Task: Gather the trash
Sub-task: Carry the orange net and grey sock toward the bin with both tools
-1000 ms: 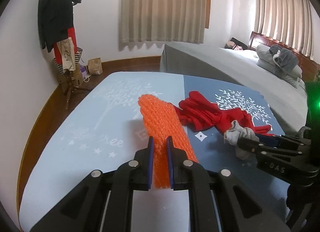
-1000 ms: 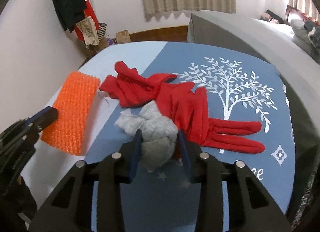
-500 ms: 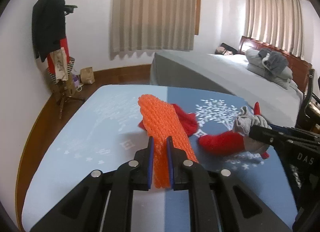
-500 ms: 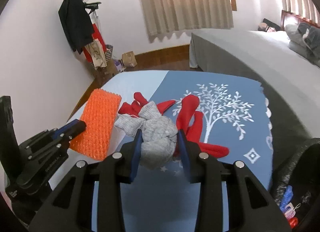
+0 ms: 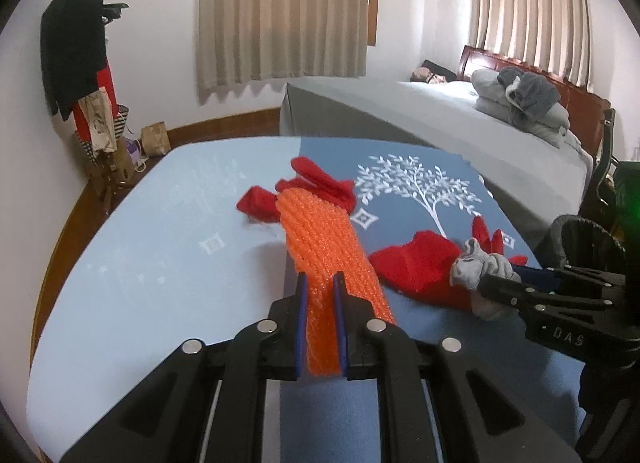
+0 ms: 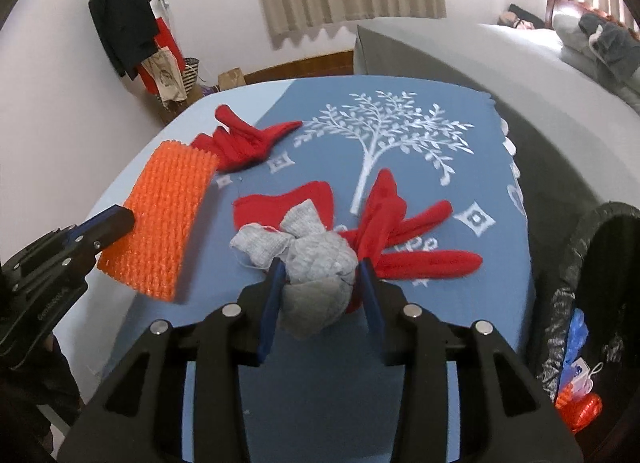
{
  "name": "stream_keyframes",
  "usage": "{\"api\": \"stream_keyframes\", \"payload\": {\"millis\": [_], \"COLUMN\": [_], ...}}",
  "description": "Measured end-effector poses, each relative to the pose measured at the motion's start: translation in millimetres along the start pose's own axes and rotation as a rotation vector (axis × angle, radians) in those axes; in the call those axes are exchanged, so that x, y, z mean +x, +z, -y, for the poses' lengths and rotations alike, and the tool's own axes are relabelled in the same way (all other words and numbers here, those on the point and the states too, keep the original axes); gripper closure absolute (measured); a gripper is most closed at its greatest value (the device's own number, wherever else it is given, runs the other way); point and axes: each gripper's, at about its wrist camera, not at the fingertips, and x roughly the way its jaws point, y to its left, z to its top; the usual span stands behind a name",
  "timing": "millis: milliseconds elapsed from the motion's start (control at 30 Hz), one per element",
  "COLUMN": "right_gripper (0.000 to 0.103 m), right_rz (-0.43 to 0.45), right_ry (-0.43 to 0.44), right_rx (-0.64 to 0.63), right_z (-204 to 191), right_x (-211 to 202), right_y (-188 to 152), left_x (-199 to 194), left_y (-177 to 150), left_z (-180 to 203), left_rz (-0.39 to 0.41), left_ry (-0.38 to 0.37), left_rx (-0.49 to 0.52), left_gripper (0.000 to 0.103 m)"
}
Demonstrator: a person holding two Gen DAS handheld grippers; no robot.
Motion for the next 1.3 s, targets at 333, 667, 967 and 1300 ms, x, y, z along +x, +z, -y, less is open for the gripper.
{"api": "stream_keyframes", "payload": {"millis": [333,667,967,1300], "right_gripper": [0.048,0.053,0.053,0.066], "right_rz": [0.076,0.064,-0.006,-0.004], "right_ry": [-0.026,0.05,0.047,0.052], "right_rx": [-0.003,-0.047,-0.068,-0.076], "right_z": [1.4,-18.1,-30.9,-29.3], "right_x": [-31.0,-32.4,-2.0,-4.3], "right_y": [-1.5,1.5,-5.0,-3.3], "left_x": [1.5,-0.6,-8.3,-15.2], "left_y": [-7.0,-9.0,-13.3,-7.4], "left_z": [-1.6,-4.4,-21.3,-18.1], "left_rz": [-0.011,-0.005,-0.01,0.007], "left_ry": [-0.015,-0.009,0.02,0.013], "left_rx": [-0.005,-0.006,-0.015,-0.011], "left_gripper": [0.091,0.091,0.091,0.091]}}
